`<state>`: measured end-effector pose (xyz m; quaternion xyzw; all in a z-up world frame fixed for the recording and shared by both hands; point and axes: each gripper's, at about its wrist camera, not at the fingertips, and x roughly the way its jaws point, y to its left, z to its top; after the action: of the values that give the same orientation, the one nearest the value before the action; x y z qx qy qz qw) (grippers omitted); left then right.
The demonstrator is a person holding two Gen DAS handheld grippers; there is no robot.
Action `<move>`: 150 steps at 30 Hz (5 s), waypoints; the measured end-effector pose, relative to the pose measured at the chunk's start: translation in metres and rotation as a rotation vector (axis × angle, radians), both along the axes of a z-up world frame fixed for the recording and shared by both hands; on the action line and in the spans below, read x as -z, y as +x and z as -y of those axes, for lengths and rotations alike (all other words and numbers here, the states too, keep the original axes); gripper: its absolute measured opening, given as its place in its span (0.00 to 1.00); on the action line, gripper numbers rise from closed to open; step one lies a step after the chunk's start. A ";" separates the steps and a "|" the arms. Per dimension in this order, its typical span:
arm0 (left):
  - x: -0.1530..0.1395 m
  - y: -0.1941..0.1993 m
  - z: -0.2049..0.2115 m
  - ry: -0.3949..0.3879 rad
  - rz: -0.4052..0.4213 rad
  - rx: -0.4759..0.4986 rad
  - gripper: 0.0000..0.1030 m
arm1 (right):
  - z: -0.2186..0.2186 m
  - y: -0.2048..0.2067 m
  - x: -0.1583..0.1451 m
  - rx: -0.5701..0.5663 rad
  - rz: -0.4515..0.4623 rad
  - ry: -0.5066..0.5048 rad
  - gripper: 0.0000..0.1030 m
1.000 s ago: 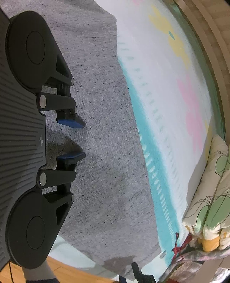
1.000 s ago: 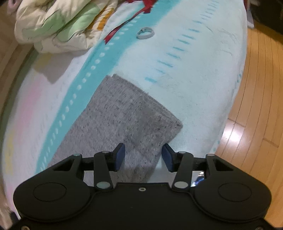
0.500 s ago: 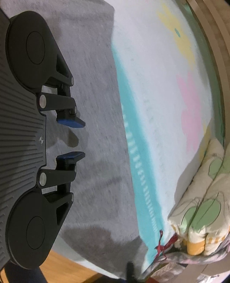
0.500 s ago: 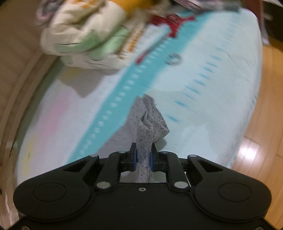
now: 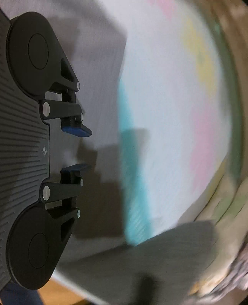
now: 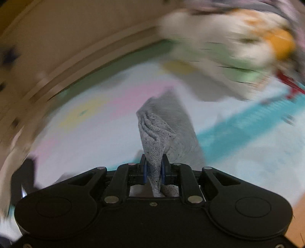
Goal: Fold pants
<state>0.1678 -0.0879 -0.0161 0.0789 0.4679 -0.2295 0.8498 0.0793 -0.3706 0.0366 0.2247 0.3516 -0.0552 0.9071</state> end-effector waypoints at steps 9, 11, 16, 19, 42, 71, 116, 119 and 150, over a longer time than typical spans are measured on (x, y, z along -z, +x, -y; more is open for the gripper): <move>0.007 0.036 -0.131 0.062 0.018 -0.323 0.31 | -0.182 0.055 0.066 -0.440 -0.155 -0.138 0.24; 0.014 0.038 -0.146 0.025 -0.027 -0.350 0.31 | -0.209 0.057 0.083 -0.518 -0.207 -0.209 0.33; 0.014 0.038 -0.160 -0.043 -0.050 -0.321 0.31 | -0.224 0.049 0.074 -0.607 -0.147 -0.327 0.50; 0.010 0.030 -0.148 -0.086 -0.065 -0.256 0.32 | -0.201 0.044 0.054 -0.547 -0.062 -0.325 0.71; 0.056 0.006 -0.092 -0.104 -0.222 -0.038 0.67 | -0.103 0.057 0.108 -0.292 -0.291 -0.258 0.70; 0.042 -0.006 -0.085 0.003 -0.083 -0.052 0.39 | -0.076 0.064 0.082 -0.150 -0.215 -0.179 0.59; 0.058 -0.020 -0.334 -0.437 -0.055 -0.877 0.99 | -0.218 0.078 0.104 -0.473 -0.315 -0.256 0.69; 0.060 -0.013 -0.333 -0.443 -0.017 -0.880 0.99 | -0.219 0.077 0.105 -0.477 -0.308 -0.261 0.69; -0.088 -0.090 -0.175 -0.154 0.678 -0.450 0.16 | -0.197 0.065 0.069 -0.495 -0.148 -0.185 0.42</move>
<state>0.0775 0.0869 0.0715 -0.0183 0.1486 -0.0332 0.9882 0.1444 -0.1741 -0.0323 0.0433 0.4547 0.1199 0.8815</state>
